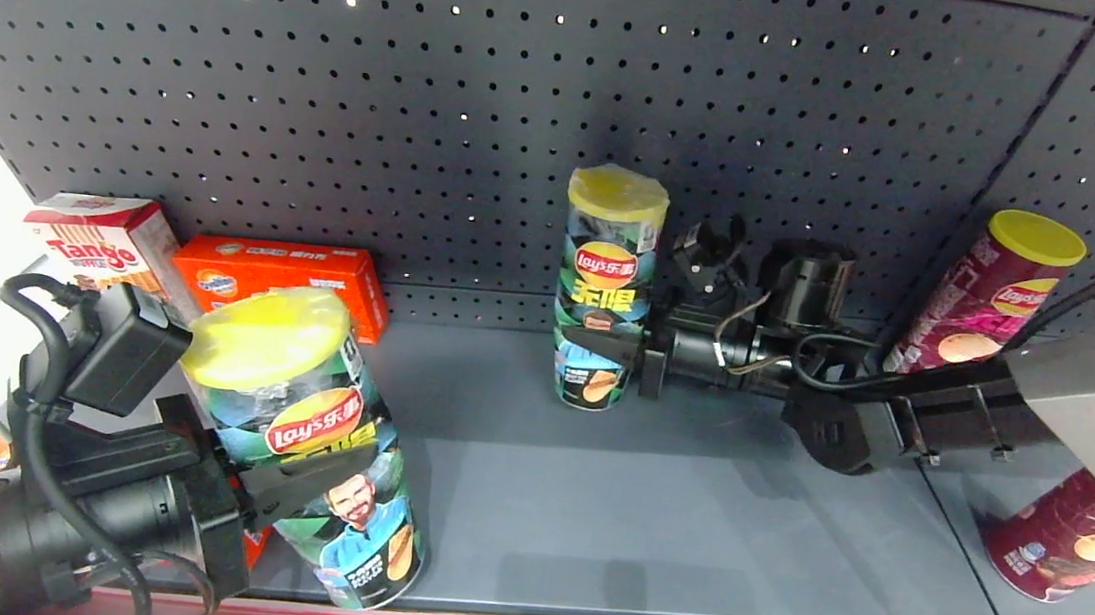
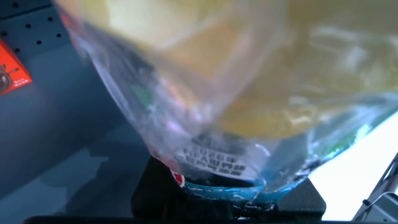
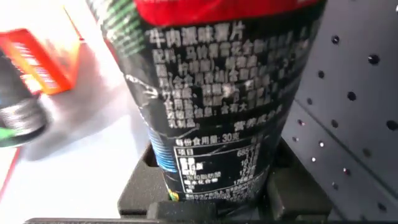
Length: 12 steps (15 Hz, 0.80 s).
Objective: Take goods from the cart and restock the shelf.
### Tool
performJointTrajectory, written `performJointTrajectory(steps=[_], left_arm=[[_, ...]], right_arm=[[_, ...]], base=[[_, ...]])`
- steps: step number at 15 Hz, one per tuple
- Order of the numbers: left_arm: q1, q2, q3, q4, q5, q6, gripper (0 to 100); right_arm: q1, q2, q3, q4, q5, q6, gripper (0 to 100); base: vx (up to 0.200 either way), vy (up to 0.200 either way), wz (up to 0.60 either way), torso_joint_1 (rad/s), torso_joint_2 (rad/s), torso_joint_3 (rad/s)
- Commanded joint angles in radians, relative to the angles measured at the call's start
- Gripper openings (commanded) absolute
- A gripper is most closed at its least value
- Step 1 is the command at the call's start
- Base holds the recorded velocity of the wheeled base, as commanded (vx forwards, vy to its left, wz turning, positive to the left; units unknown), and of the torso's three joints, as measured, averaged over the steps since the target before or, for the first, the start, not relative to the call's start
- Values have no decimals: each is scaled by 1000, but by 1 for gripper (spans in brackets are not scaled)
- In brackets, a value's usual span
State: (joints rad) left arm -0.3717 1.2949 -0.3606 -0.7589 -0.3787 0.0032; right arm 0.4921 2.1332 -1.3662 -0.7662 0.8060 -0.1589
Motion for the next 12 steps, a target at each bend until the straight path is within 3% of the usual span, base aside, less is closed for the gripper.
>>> performJointTrajectory(steps=[1, 6, 12], left_arm=[[5, -6, -9, 0, 0, 0, 0], [7, -5, -20, 1, 1, 0, 0], [7, -2, -43, 6, 4, 0, 0]], right_arm=[[29, -160, 167, -36, -1, -5, 0], [80, -256, 541, -329, -54, -5, 0], [138, -239, 736, -466, -48, -7, 0]], base=[[0, 0, 0, 0, 0, 0], [0, 0, 0, 0, 0, 0], [0, 0, 0, 0, 0, 0]])
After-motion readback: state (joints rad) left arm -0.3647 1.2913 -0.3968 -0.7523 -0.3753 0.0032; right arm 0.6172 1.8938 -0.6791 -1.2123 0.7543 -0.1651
